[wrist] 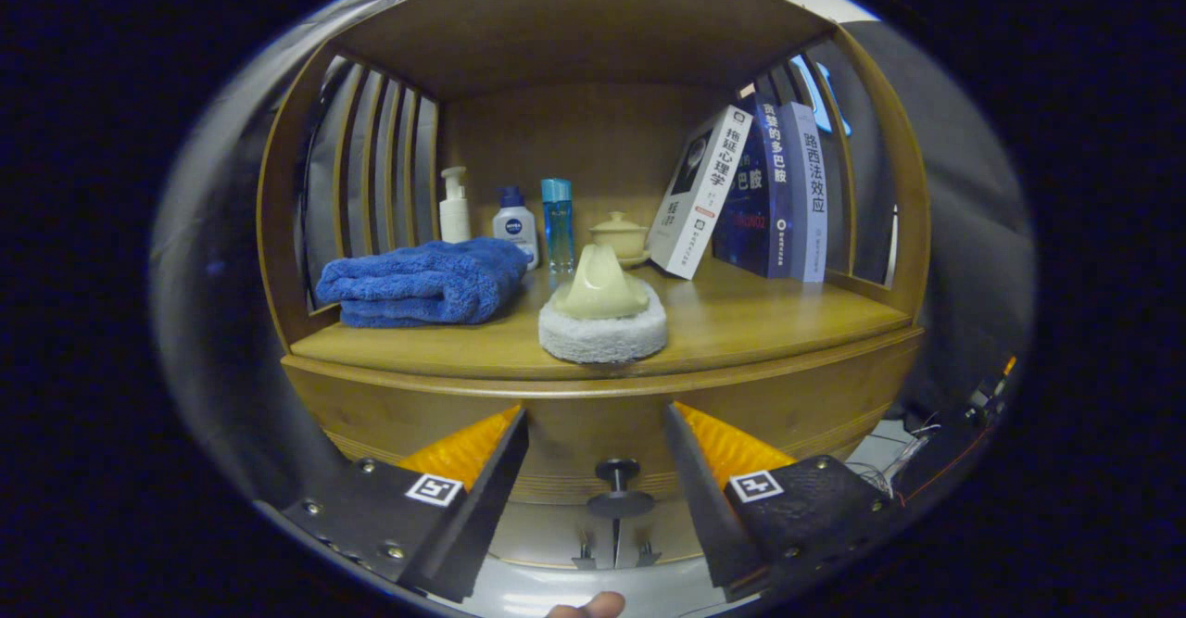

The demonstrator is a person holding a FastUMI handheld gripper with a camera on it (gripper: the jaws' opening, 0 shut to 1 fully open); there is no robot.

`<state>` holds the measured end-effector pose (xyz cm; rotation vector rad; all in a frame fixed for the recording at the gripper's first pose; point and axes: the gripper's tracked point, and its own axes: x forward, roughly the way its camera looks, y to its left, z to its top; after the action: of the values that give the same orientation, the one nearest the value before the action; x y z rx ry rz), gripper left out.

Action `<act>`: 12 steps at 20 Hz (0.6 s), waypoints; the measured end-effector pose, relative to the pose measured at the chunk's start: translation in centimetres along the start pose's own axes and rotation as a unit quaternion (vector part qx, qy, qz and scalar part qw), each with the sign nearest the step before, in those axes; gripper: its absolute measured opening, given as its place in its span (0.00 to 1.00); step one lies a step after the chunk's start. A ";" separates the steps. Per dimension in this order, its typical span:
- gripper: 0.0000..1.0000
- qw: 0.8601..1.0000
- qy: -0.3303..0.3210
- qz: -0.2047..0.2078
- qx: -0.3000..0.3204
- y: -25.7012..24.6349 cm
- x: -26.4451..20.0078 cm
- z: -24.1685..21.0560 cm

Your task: Pull open the drawer, take out the items inside it, and place them on the countertop above the cabinet.

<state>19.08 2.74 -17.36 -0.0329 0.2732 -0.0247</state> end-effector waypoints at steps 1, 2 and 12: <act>0.90 1.000 -0.002 0.000 0.001 -0.1 0.0 0.0; 0.90 1.000 -0.004 0.001 0.003 0.0 0.0 0.0; 0.89 1.000 0.010 -0.005 0.004 -0.2 -0.2 0.4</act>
<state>18.97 2.56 -16.89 -0.0260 0.2920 -0.0353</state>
